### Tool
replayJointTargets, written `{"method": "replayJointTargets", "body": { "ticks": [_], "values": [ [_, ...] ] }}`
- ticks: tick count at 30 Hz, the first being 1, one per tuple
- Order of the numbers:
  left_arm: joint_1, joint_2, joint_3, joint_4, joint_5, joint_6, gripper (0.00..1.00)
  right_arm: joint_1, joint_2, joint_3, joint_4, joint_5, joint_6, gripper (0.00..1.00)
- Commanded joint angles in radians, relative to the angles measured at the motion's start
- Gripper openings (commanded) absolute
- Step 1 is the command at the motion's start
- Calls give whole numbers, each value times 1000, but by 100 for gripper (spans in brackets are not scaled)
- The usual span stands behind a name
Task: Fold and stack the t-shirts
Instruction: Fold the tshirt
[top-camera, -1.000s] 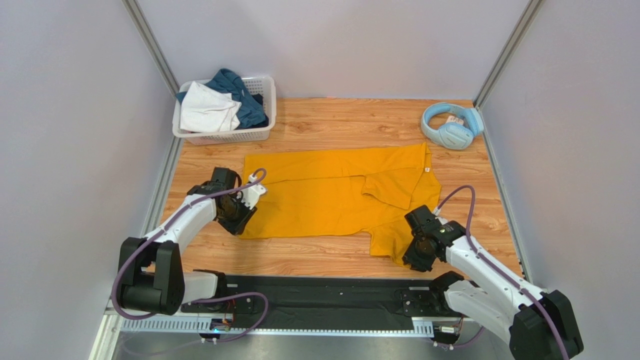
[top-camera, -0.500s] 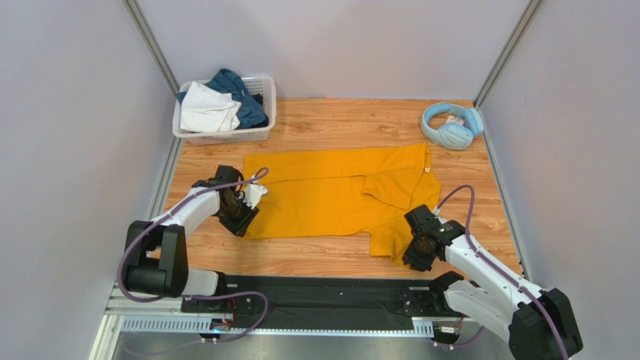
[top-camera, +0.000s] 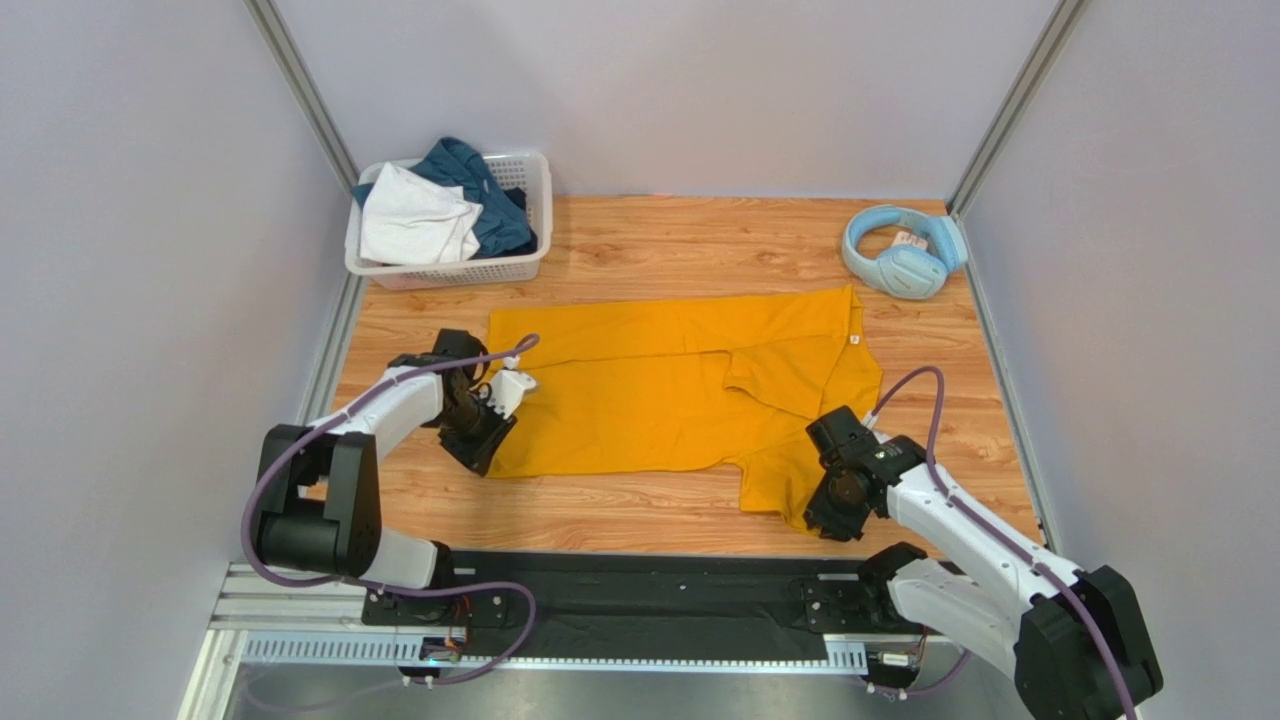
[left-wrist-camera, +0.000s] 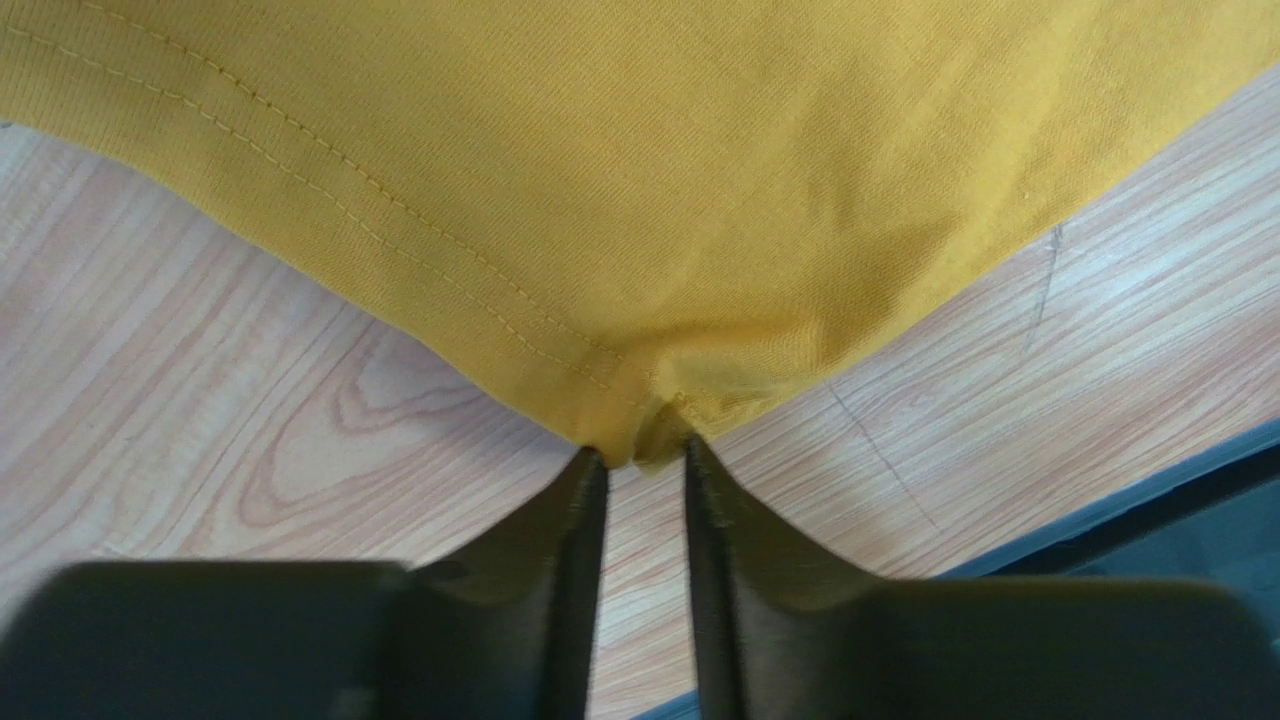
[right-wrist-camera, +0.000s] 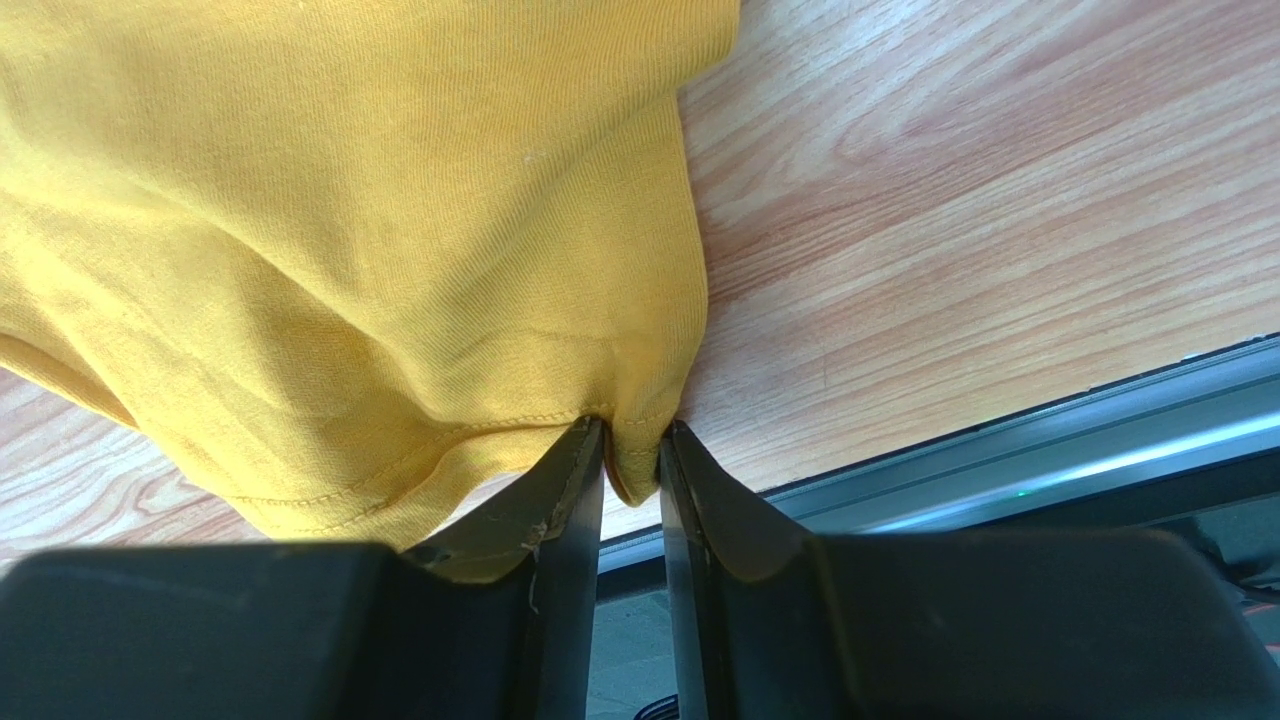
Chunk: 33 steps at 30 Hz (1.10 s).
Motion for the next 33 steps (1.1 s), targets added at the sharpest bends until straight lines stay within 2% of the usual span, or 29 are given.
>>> {"method": "replayJointTargets", "body": {
  "ticks": [1,5,6,8,13,14,15,20,33],
  "values": [
    [2,48,10,-10,43,4,25,3,7,19,-17,30,-11,25],
    [2,48,16,-20,55,4,15,3,1,25,-25,33,-8,24],
    [2,45,18,-23,57,6,7,3,1,25,-27,32,-8,23],
    [2,40,19,-34,55,14,0,3,1,29,-34,33,-8,22],
    [2,20,51,-79,45,37,0,3,-20,72,-65,29,-11,14],
    [3,17,60,-88,45,40,0,3,-39,83,-83,30,-11,10],
    [3,6,79,-106,38,47,0,3,-50,104,-96,29,-11,0],
    [6,-53,116,-169,-9,81,1,3,-109,180,-200,17,-5,0],
    [34,-149,31,-185,-93,164,2,3,-232,292,-445,-49,-2,0]
  ]
}}
